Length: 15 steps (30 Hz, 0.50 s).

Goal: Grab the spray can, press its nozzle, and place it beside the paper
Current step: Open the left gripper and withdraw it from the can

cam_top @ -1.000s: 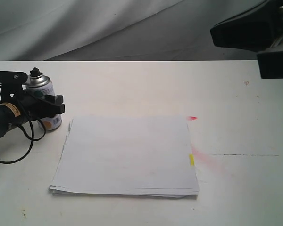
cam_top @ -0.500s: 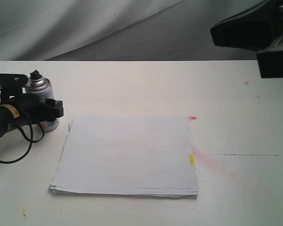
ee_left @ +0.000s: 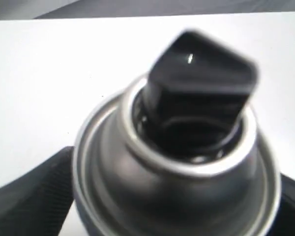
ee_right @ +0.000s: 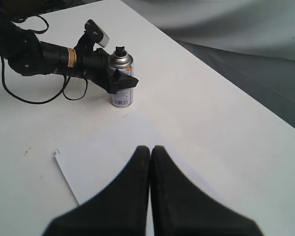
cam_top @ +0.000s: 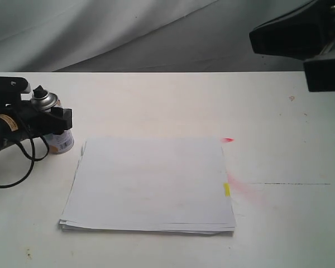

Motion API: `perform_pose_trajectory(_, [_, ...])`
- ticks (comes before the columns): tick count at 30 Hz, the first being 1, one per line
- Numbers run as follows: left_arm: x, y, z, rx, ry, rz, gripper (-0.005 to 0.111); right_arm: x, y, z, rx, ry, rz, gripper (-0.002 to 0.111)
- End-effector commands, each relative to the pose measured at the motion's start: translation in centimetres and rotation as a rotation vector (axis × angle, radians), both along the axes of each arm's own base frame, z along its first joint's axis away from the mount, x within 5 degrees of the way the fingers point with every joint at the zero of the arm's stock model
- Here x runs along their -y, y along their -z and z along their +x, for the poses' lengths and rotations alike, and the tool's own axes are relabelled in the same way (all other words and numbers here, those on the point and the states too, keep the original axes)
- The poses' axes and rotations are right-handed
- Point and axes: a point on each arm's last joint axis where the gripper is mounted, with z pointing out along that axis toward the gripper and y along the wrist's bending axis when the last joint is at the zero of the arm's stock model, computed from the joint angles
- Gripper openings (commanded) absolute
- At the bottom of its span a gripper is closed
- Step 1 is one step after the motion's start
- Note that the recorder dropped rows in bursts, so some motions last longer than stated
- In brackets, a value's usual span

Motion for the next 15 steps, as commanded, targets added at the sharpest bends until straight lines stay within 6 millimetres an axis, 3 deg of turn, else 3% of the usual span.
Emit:
perform_pose_trajectory(1, [-0.1, -1.9, -0.1, 0.040, -0.007, 0.003, 0.075, 0.1, -0.1, -0.1, 0.013, 0.008, 0.004, 0.000])
perform_pose_trajectory(3, [-0.1, -3.6, -0.3, 0.065, -0.011, 0.012, 0.075, 0.1, -0.1, -0.1, 0.013, 0.008, 0.004, 0.000])
perform_pose_trajectory(7, [-0.2, -9.4, -1.6, 0.181, -0.023, 0.036, 0.074, 0.0, -0.2, -0.2, 0.014, 0.006, 0.016, 0.000])
perform_pose_trajectory(9, [-0.3, -14.1, -3.9, 0.234, -0.056, 0.045, 0.074, 0.0, -0.8, -0.8, 0.035, 0.003, 0.040, 0.000])
perform_pose_trajectory(12, [-0.3, -17.7, -6.6, 0.262, -0.108, 0.012, 0.074, 0.0, -1.3, -1.7, 0.065, 0.002, 0.042, 0.000])
perform_pose_trajectory(15, [-0.3, -23.4, -12.2, 0.383, -0.146, 0.029, 0.067, 0.1, -2.1, -3.0, 0.110, 0.002, 0.045, 0.000])
